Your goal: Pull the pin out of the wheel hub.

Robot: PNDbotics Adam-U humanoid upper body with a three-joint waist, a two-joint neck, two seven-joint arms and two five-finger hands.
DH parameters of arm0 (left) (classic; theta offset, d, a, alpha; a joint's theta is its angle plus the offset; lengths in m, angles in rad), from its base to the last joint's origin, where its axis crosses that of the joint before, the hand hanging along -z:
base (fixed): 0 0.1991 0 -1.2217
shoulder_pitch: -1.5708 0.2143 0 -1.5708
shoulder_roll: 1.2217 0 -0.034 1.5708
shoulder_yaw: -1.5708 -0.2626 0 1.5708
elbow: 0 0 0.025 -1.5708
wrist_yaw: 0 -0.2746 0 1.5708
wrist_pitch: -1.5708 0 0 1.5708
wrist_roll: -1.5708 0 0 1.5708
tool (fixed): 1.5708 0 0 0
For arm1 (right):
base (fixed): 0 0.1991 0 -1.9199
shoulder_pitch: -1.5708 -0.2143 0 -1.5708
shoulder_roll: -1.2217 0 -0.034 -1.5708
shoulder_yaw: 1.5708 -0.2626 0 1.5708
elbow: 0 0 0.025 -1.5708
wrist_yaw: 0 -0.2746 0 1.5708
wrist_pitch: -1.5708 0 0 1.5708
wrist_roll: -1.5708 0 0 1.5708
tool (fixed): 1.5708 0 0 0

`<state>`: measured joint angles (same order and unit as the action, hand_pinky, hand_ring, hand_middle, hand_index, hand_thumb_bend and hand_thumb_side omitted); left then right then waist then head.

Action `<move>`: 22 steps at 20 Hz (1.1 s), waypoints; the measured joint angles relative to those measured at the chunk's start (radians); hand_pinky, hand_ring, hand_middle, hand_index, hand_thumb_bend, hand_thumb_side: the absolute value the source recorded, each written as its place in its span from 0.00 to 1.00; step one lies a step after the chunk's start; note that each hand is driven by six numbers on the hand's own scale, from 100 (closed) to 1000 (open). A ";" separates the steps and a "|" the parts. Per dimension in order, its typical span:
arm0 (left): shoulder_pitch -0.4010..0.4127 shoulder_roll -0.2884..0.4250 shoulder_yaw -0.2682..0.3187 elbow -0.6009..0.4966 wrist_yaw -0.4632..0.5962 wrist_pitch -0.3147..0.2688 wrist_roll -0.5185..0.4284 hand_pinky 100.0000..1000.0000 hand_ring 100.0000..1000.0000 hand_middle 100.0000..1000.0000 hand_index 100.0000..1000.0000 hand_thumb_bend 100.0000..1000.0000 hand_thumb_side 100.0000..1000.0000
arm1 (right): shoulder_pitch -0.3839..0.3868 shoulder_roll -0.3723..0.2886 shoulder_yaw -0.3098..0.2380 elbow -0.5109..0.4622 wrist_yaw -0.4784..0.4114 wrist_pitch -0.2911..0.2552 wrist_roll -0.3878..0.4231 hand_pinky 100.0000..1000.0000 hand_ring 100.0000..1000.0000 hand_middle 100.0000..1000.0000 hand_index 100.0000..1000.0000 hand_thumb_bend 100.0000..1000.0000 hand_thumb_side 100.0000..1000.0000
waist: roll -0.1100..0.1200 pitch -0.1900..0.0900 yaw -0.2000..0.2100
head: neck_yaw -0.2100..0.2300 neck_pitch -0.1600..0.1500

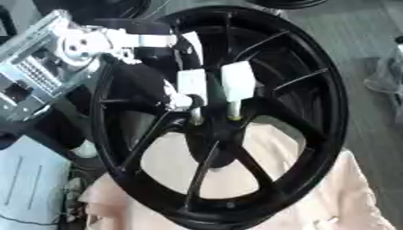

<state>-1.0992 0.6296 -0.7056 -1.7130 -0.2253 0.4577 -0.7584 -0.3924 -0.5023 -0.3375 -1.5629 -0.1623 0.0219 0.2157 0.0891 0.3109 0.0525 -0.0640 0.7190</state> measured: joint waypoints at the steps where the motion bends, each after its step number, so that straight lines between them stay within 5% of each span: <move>1: 0.001 -0.003 0.000 0.002 -0.002 -0.001 -0.001 0.53 0.59 0.62 0.75 0.28 0.31 | 0.000 0.000 0.000 0.000 0.000 0.000 0.000 0.93 0.62 0.69 0.89 0.00 0.67 | 0.000 0.000 0.000 | 0.000 0.000; 10: 0.008 -0.015 0.000 0.020 -0.008 0.000 0.000 0.47 0.52 0.55 0.70 0.23 0.20 | -0.002 0.000 0.000 0.000 0.000 0.000 0.000 0.93 0.62 0.69 0.89 0.00 0.68 | 0.000 0.003 -0.002 | 0.000 0.000; 22: 0.010 -0.015 0.006 0.022 0.006 0.024 0.024 0.37 0.41 0.41 0.56 0.03 0.03 | -0.002 0.000 0.003 0.000 0.002 0.002 0.002 0.94 0.63 0.69 0.89 0.00 0.70 | 0.000 0.003 -0.002 | 0.000 0.000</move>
<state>-1.0893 0.6142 -0.6998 -1.6906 -0.2197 0.4816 -0.7345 -0.3949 -0.5023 -0.3349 -1.5628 -0.1607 0.0237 0.2177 0.0886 0.3144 0.0506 -0.0641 0.7190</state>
